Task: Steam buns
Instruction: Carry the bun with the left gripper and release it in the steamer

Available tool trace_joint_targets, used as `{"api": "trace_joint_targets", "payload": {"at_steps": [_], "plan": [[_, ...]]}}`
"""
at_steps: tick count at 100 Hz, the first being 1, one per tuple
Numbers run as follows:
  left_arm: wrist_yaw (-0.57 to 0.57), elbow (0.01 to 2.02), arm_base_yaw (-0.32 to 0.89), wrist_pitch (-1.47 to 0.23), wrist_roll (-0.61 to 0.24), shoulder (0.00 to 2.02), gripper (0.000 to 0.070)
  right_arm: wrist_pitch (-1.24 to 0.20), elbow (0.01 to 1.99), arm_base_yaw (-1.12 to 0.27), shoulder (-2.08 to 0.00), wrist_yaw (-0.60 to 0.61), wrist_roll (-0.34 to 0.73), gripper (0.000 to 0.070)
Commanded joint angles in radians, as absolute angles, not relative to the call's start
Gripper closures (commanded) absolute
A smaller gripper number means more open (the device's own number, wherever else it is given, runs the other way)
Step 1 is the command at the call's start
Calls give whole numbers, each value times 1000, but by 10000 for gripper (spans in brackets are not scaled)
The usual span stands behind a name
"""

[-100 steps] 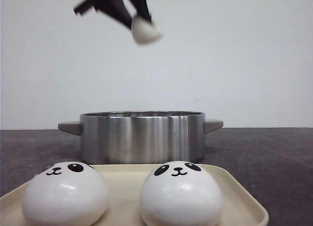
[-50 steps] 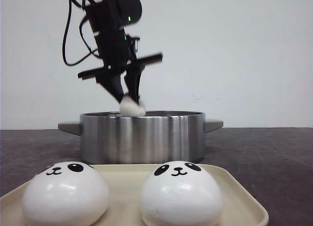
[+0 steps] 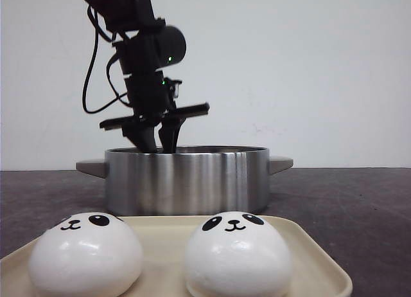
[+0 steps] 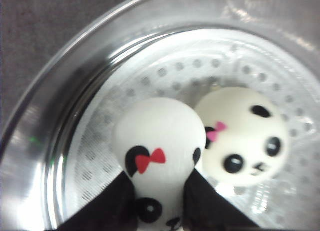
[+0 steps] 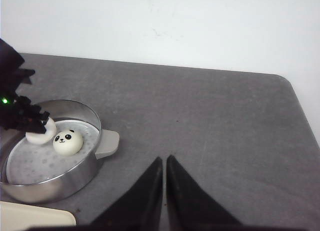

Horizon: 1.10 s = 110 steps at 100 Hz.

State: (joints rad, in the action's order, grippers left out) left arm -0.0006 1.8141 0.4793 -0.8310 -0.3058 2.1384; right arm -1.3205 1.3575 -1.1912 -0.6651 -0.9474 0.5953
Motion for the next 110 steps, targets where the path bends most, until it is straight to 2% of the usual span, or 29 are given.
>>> {"api": "trace_joint_targets", "payload": {"at_steps": [1,12,21,27,38,45,64,76,81,110], "plan": [[-1,1845,477,-831,-299,2174,688,-1315,1367,-1204,-672,-955,619,694],[-2,1845,470,-828,-299,2178,680,-1318,1367,-1204,-672,-955,623,694],[-1,1845,470,-813,-299,2178,642,-1318,1367,-1204,-672,-955,626,694],[-1,1845,470,-812,-299,2178,545,-1318,1367,-1204,-672,-955,629,694],[-1,1845,471,-815,-299,2178,307,-1318,1367,-1204,-672,-956,630,694],[0,1845,471,-815,-299,2178,228,-1318,1367,-1204,-672,-955,632,694],[0,1845,471,-822,-299,2178,203,-1323,1367,-1204,-672,-955,645,694],[-1,1847,471,-822,-299,2178,56,-1333,1367,-1204,-672,-954,649,694],[-1,1851,471,-823,-299,2178,18,-1340,1367,-1204,-672,-954,653,694],[1,1940,478,-855,-299,2178,17,-1343,1367,-1204,-672,-955,653,694]]}}
